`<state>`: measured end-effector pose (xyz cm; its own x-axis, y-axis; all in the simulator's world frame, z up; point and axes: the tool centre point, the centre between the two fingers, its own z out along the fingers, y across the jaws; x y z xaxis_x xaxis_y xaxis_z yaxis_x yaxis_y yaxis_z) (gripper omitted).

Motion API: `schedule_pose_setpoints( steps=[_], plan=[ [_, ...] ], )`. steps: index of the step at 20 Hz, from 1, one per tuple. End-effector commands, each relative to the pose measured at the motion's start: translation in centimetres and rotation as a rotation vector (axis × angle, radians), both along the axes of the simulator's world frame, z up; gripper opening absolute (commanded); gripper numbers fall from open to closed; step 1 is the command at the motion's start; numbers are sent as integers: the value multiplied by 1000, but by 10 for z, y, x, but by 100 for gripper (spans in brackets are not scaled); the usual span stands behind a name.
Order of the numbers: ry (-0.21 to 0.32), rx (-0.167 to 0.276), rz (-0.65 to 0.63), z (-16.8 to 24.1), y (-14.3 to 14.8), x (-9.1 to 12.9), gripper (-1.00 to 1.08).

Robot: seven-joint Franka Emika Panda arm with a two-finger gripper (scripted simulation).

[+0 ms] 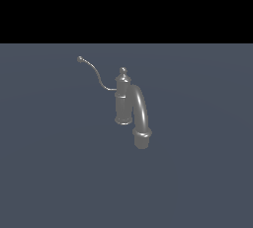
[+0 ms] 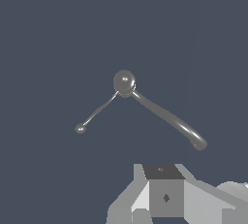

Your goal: Turn on the faucet by rotating a designated handle.

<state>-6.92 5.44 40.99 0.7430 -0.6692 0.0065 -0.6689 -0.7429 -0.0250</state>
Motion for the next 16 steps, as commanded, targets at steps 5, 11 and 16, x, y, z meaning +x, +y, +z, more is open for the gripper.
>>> schedule_pose_setpoints(
  steps=[5, 11, 16],
  plan=[
    [7, 4, -145, -29, 16, 30, -100],
    [14, 5, -279, -60, 31, 55, -100],
    [19, 4, -390, -87, 44, 74, -100]
  ],
)
